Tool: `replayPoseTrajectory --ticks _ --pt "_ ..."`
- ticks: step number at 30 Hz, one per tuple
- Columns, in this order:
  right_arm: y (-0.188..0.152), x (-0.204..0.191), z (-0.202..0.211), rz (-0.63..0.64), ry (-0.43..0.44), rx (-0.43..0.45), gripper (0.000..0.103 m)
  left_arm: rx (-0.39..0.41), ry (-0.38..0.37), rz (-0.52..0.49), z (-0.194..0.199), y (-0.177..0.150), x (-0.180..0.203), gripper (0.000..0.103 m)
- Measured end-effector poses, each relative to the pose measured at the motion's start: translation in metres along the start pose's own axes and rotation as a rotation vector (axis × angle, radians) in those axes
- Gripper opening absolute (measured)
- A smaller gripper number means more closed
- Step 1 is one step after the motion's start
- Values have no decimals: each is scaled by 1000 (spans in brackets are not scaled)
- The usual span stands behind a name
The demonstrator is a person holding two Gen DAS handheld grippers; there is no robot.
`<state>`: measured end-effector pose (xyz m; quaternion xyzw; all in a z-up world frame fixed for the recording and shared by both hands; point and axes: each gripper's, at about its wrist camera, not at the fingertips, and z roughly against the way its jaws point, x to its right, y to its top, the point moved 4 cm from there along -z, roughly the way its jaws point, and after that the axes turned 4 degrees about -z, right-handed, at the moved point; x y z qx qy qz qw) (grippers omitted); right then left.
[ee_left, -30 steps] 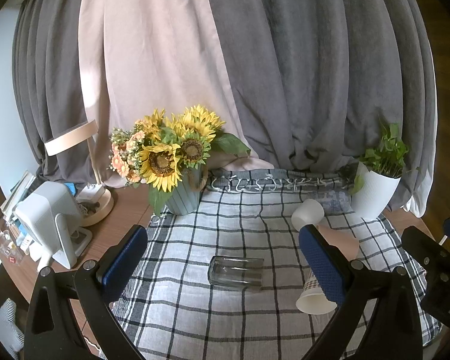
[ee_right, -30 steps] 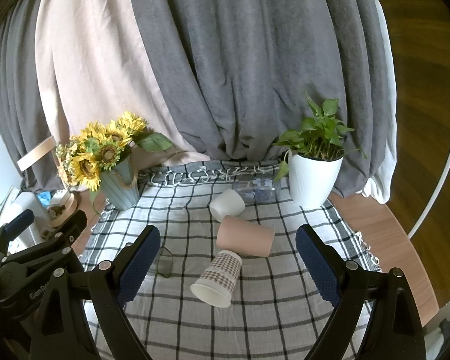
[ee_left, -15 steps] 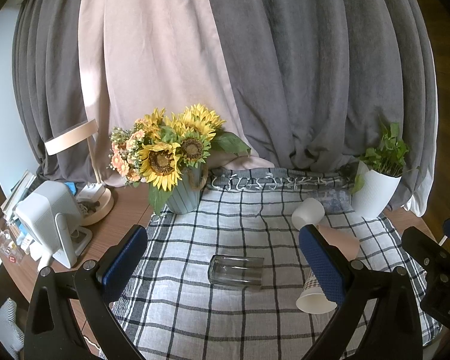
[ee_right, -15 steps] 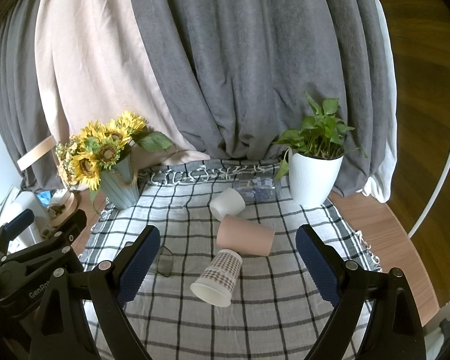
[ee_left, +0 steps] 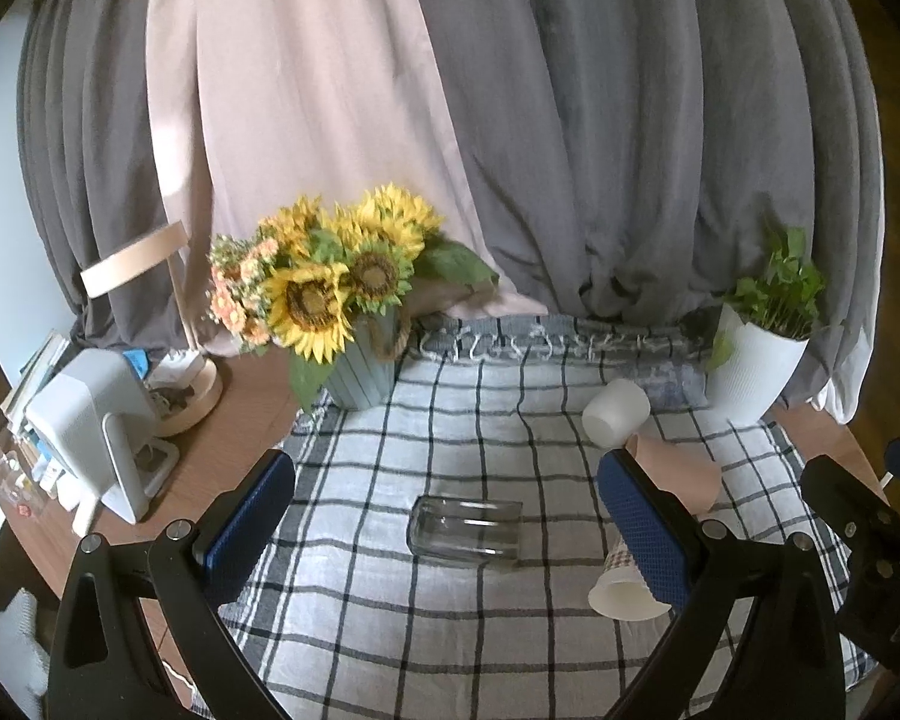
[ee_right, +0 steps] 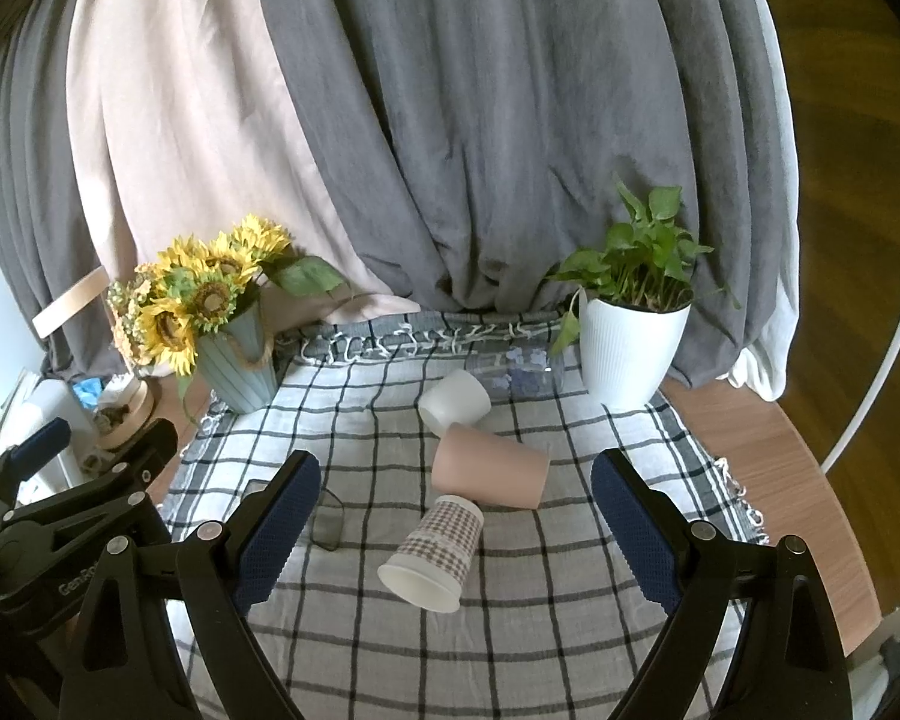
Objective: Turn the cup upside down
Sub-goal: 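Move the right tool toward the pink cup lying on its side, then close the right gripper on the pink cup's body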
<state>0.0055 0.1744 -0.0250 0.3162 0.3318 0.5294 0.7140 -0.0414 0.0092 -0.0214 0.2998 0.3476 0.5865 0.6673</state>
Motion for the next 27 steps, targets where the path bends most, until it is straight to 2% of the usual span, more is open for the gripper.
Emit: replayPoseTrajectory --ticks 4,8,12,19,22,27 --pt "3 8 -12 7 7 -33 92 -80 20 19 -24 2 11 103" --pt "11 18 -35 23 -5 -102 92 -150 20 38 -47 5 23 103" --pt "21 30 -75 33 23 -255 92 -209 30 87 -73 12 34 103" --pt "30 40 -150 196 79 -523 92 -227 105 306 -102 18 35 103" --pt "28 37 -178 313 107 -616 92 -250 158 307 -116 19 41 103" --pt "20 33 -222 440 155 -740 91 -304 185 248 -140 16 58 103"
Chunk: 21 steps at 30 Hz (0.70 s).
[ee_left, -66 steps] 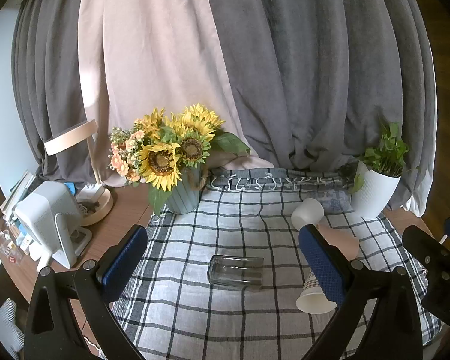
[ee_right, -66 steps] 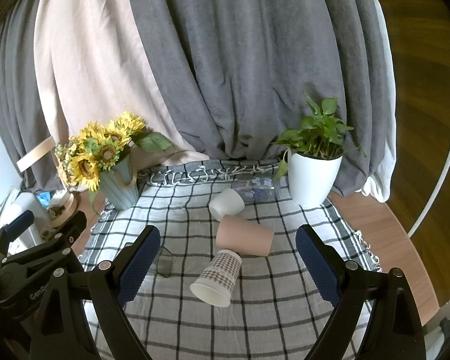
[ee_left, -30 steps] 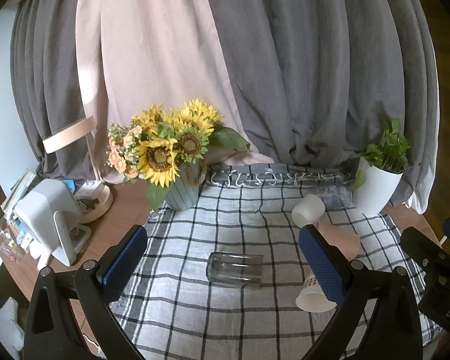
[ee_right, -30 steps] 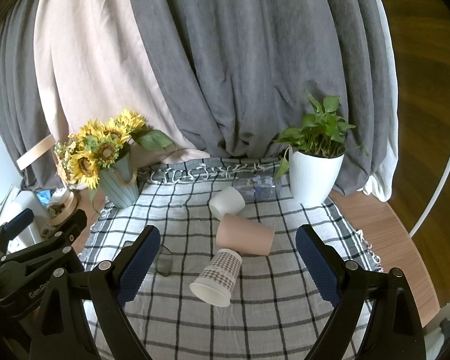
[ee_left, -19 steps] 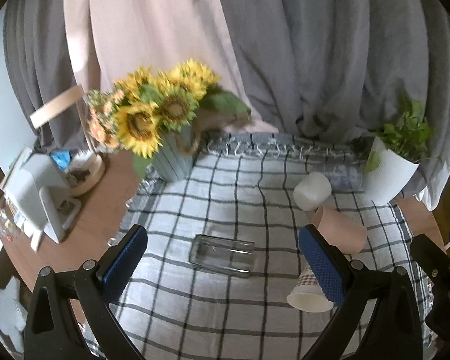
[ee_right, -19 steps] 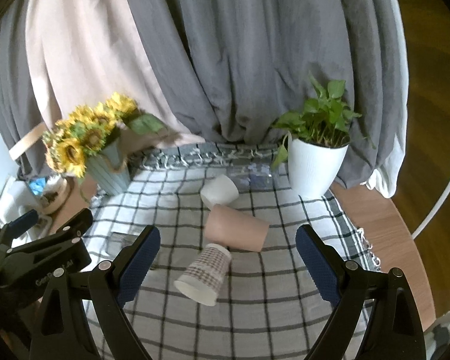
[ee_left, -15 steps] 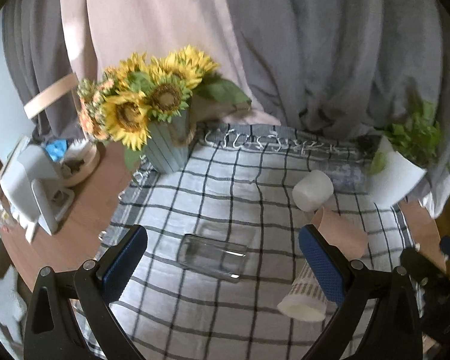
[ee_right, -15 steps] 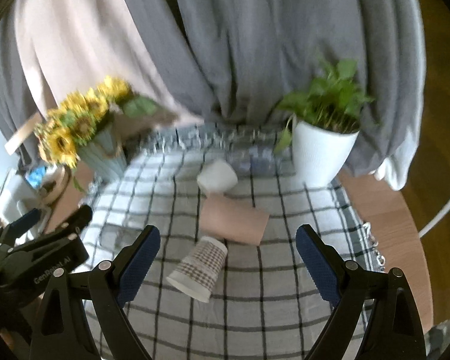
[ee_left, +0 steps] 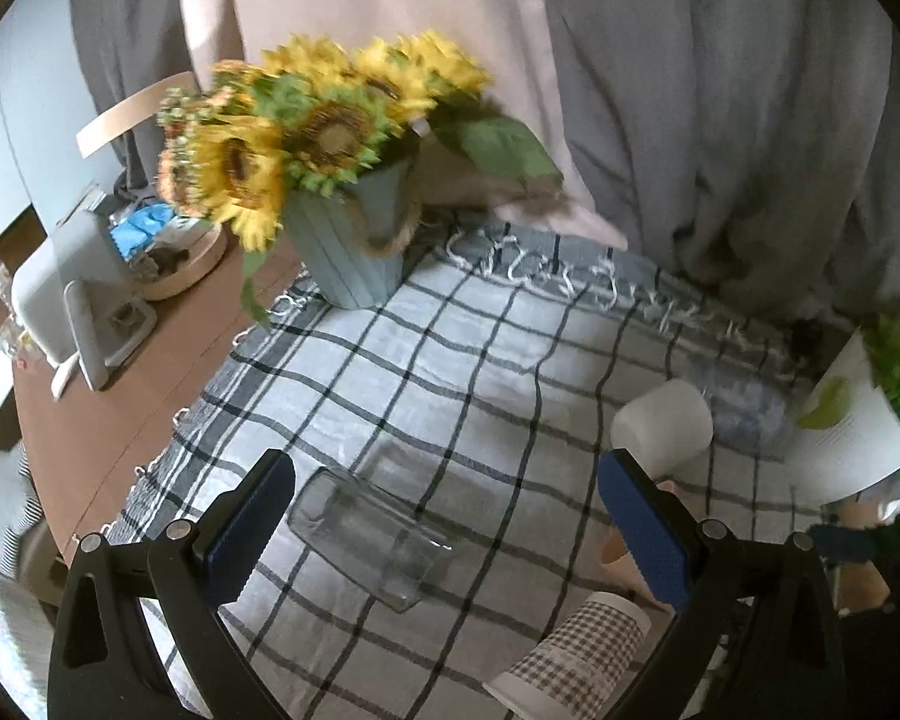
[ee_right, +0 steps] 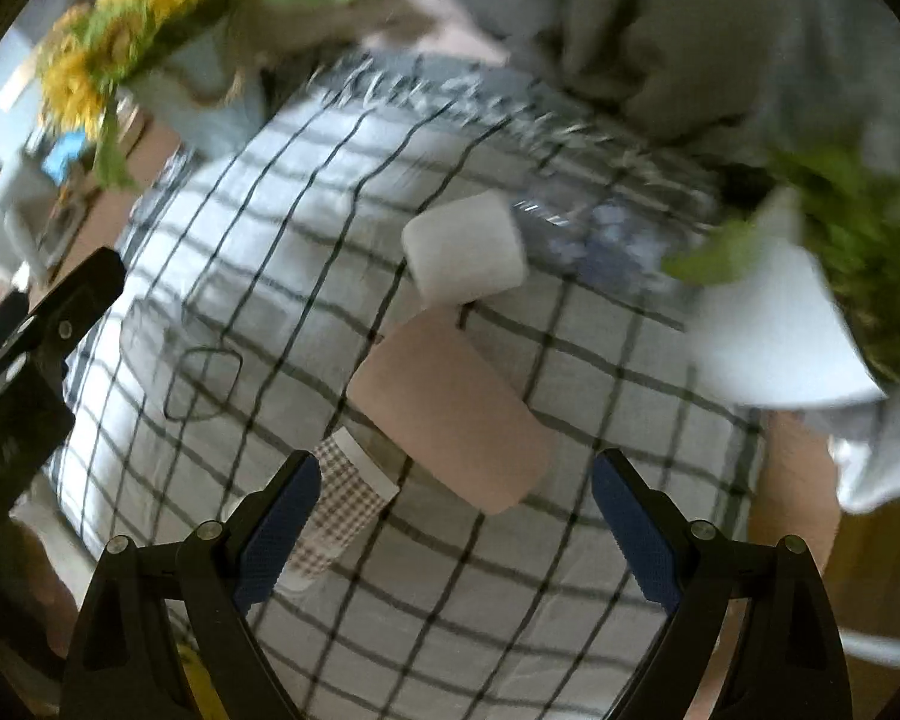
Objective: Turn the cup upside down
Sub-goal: 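Close the right gripper on the pink cup's body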
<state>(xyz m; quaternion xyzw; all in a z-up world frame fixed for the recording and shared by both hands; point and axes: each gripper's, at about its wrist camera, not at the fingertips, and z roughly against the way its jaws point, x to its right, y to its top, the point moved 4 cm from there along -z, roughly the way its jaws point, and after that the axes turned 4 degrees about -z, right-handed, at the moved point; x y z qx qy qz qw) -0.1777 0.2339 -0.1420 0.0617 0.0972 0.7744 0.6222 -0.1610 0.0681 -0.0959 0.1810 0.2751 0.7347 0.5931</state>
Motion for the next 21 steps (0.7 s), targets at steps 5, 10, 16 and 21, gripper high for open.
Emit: replayPoseTrajectory --ticks 5,10,16,21 --pt "14 5 -33 70 24 -84 91 -42 41 -13 -24 2 11 103" --pt "24 14 -56 66 114 -169 89 -89 55 -9 -42 1 14 103" --pt "28 17 -78 71 163 -210 85 -99 71 -37 -53 1 22 103" --pt "32 19 -92 64 198 -213 85 -118 76 -43 -61 1 25 103"
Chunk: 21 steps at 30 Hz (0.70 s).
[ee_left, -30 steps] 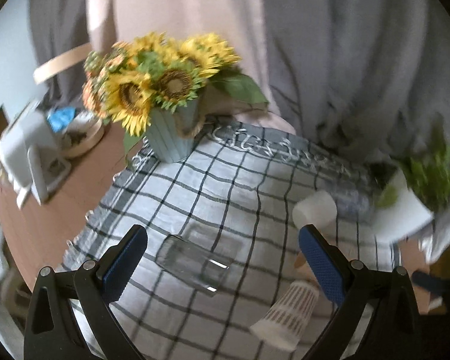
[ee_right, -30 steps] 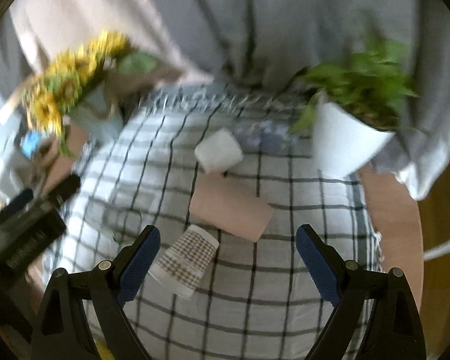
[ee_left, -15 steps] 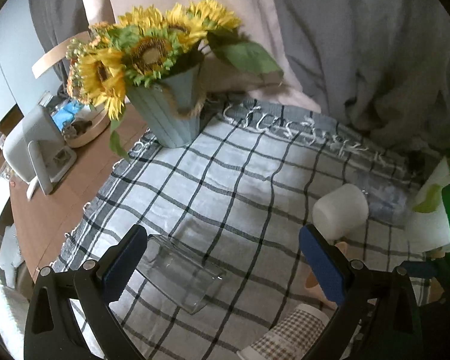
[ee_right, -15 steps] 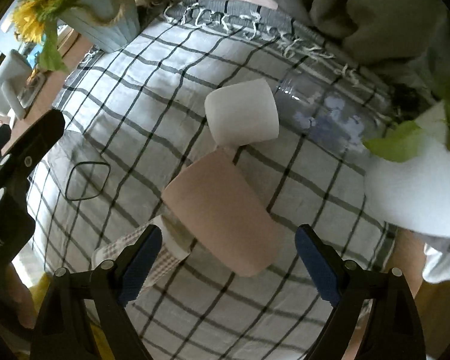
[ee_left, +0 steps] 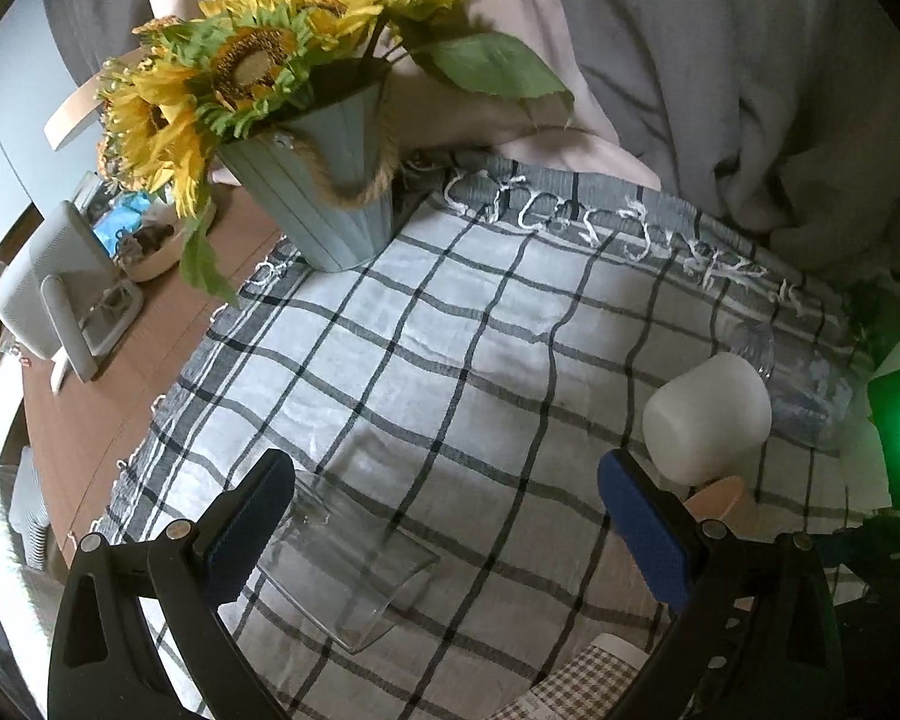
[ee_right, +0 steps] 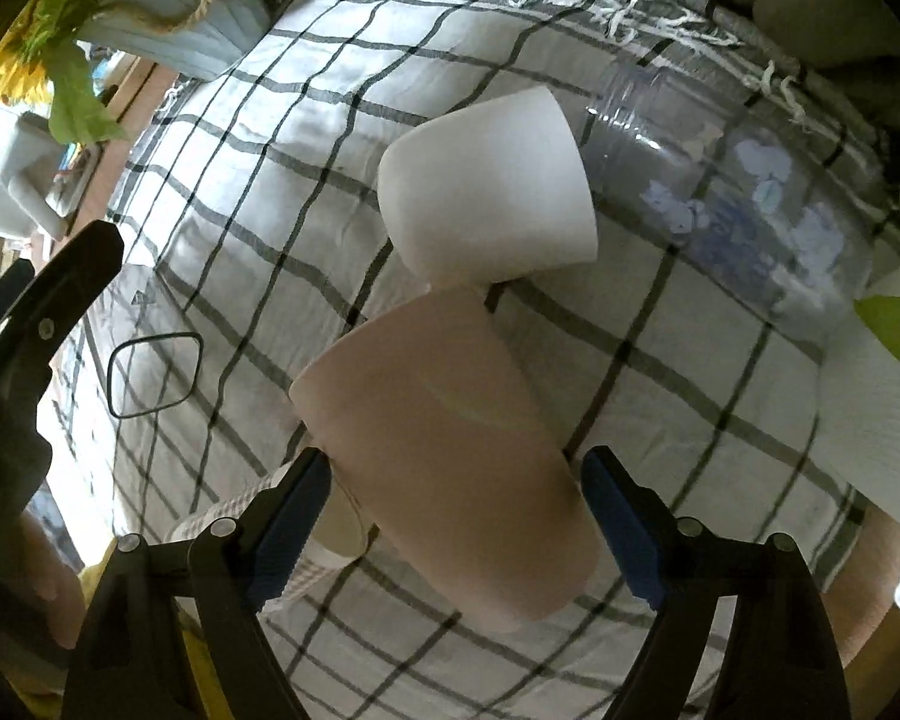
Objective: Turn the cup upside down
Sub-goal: 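Close the right gripper on the pink cup's body, then lift the pink cup with the right gripper and rotate it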
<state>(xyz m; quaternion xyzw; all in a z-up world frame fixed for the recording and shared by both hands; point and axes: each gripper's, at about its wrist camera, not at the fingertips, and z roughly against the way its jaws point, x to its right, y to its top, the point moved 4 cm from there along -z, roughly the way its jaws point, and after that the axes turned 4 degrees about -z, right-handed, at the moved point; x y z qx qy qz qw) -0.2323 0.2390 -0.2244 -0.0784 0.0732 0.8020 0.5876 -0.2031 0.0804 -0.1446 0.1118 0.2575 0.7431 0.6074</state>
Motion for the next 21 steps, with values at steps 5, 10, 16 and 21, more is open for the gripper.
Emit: replayPoseTrajectory --ticks 5,10,16,21 --pt "2 1 -11 -7 24 -13 80 -19 -6 -17 -6 -3 3 103" --pt "1 3 -13 -29 24 18 78 -9 -13 -49 -4 -4 6 103" --pt "-6 7 -1 -83 -18 80 77 33 -43 -117 11 -7 8 103" --pt "-24 4 23 -149 -47 160 76 93 -117 -167 32 -8 4 103"
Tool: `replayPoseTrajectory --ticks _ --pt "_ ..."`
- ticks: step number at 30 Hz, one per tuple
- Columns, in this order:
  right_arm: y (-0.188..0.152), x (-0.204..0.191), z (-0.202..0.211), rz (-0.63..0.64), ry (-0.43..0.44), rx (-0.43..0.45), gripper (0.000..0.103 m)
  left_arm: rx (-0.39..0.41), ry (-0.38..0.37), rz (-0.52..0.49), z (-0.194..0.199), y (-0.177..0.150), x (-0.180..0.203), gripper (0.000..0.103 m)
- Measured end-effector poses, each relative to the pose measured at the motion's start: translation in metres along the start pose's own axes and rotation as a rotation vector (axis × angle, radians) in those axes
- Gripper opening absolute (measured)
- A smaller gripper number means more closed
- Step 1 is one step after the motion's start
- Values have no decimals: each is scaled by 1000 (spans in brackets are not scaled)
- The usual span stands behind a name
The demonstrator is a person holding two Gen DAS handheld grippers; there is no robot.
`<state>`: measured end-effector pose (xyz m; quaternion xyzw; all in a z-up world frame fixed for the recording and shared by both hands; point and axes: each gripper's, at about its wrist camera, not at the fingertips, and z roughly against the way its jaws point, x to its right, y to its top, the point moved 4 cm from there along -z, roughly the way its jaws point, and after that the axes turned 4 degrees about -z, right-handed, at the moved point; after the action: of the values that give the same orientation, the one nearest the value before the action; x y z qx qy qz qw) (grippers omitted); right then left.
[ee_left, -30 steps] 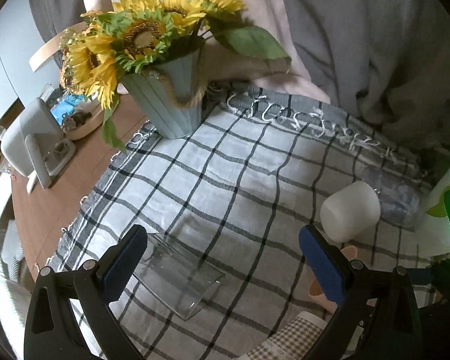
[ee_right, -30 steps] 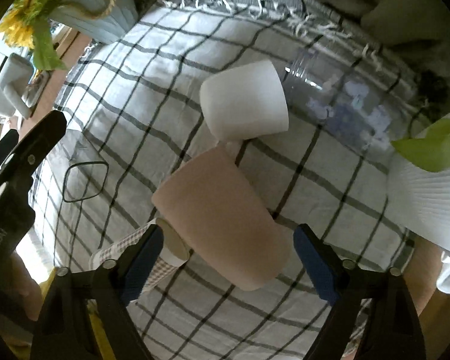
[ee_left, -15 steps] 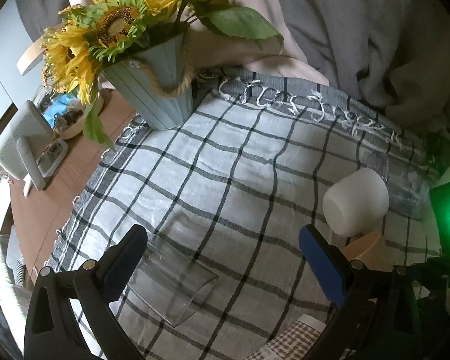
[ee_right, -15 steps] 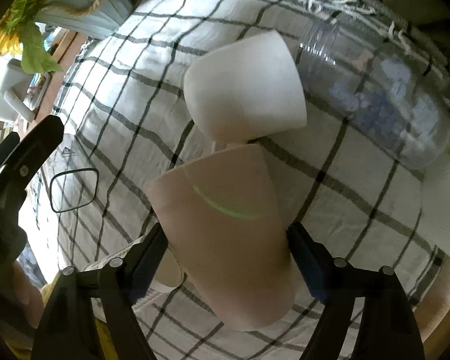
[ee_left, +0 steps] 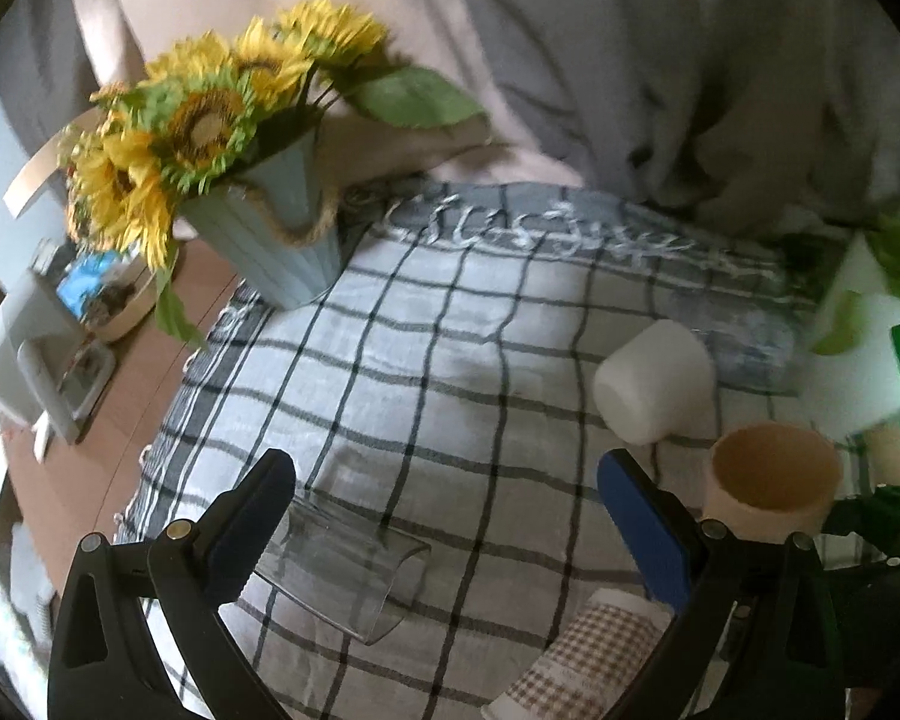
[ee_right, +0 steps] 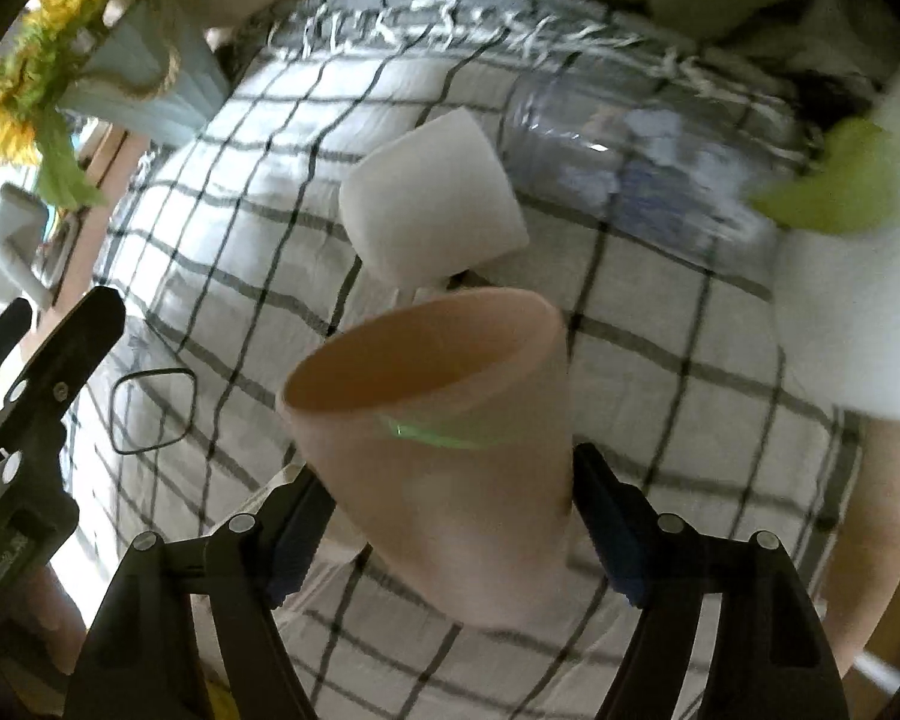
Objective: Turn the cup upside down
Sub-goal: 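Lift the pink cup with the right gripper and rotate it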
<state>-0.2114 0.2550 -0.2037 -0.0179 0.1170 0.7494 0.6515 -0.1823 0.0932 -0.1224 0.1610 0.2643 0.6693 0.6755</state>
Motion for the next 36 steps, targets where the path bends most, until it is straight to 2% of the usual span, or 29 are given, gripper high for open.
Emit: replayPoseTrajectory --ticks 3,10,17,21,27,31,36 --pt "-16 -3 23 -40 -10 66 75 53 -44 -45 19 -6 -3 102" --pt "-60 -17 69 -163 -18 206 74 108 -104 -54 48 -22 -28 102" --pt "-111 -45 105 -237 -14 254 74 133 -150 -69 70 -48 -59 102" --pt "-135 -73 105 -246 27 223 74 143 -135 -101 74 -62 -84 103" --pt "-160 -118 75 -278 126 144 74 145 -105 -116 74 -76 -131 103" --pt "-167 -143 48 -326 188 80 74 103 -92 -91 61 -83 -163 103" --pt "-173 -168 12 -361 216 -35 74 36 -105 -72 41 -94 -185 103"
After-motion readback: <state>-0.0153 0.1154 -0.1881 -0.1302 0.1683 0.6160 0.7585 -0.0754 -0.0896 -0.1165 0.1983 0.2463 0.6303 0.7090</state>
